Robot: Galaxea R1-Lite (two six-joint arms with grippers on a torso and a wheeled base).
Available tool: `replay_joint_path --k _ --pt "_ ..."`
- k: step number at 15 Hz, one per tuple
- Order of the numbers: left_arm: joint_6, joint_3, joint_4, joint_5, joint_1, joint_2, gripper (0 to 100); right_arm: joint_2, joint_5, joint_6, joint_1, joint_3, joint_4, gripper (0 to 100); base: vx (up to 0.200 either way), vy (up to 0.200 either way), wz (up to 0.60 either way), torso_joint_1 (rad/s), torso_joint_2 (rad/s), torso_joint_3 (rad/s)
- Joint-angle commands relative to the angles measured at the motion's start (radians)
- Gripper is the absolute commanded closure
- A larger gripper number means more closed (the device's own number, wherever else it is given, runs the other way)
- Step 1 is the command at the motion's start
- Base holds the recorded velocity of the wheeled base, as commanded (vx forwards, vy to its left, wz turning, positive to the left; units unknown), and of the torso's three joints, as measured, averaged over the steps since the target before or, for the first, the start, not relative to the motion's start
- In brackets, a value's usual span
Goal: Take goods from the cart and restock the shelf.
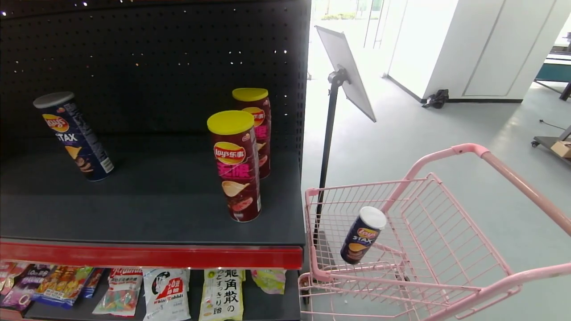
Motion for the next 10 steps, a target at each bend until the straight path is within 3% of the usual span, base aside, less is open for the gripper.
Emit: replay_joint_path --k 1,10 --pt "0.000 0.001 0.000 0.000 0.000 0.002 0 0.001 0.000 0.000 0.000 0.000 0.002 0 0.000 0.000 0.00 0.000 0.00 0.000" --pt "0.005 0.000 0.000 -0.003 0.000 0.002 0 0.001 0.000 0.000 0.000 0.000 0.000 0 0.000 0.000 0.00 0.000 0.00 0.000"
